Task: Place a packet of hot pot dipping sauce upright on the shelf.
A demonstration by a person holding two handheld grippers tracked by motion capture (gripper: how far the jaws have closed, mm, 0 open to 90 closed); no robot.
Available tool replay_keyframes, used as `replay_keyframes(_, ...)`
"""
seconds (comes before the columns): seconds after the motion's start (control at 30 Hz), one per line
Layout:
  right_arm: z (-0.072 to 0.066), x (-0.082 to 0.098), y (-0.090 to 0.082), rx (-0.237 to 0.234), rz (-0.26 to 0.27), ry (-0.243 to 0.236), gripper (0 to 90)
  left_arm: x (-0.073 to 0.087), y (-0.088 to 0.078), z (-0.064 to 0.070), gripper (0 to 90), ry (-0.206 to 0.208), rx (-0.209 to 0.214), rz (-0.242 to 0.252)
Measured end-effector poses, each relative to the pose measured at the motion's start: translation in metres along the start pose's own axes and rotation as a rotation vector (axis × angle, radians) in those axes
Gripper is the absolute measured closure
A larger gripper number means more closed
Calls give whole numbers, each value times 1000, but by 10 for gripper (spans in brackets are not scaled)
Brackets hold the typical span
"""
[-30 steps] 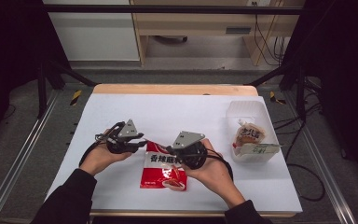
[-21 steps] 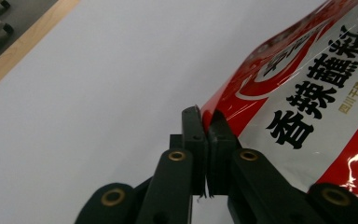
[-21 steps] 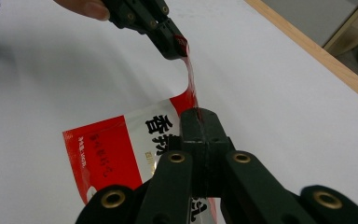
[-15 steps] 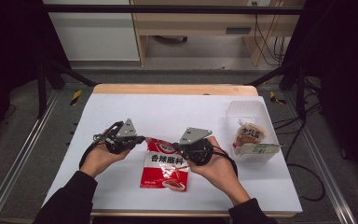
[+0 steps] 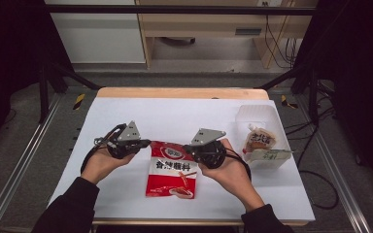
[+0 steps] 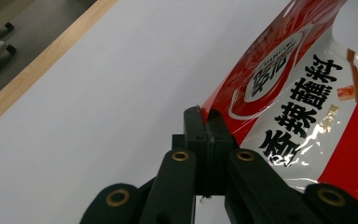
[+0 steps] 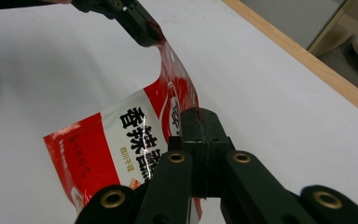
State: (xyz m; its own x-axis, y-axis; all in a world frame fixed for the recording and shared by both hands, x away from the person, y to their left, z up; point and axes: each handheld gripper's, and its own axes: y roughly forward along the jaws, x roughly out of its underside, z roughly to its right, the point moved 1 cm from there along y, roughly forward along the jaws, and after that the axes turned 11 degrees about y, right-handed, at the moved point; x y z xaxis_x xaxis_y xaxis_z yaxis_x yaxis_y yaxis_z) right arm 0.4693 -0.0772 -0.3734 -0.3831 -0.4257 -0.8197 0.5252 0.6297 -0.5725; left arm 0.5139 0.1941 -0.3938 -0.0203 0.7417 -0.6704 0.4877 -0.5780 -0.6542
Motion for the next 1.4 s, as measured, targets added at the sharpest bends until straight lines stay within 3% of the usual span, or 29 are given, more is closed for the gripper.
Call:
replay_keyframes(0.23, 5, 0, -2, -2, -17, 1, 900, -7, -7, 2, 900, 12, 5, 5)
replay_keyframes(0.5, 10, 3, -1, 11, -81, -27, 852, -15, -11, 4, 900, 43, 1, 3)
replay_keyframes(0.63, 13, 4, 1, 30, -97, -44, 676, -19, -12, 6, 900, 56, 1, 4)
replay_keyframes(0.77, 14, 3, 6, 61, -141, -93, 510, -22, -13, 6, 900, 67, -2, 3)
replay_keyframes(0.9, 14, -2, 9, 67, -157, -126, 428, -25, -14, 7, 900, 73, -1, 8)
replay_keyframes(1.07, 14, -12, 14, 62, -190, -171, 377, -28, -15, 9, 900, 86, 1, 13)
replay_keyframes(1.23, 18, -19, 20, 34, -257, -180, 354, -29, -15, 10, 900, 95, 4, 14)
replay_keyframes(1.4, 22, -26, 21, 20, -278, -167, 391, -30, -17, 11, 900, 94, 2, 23)
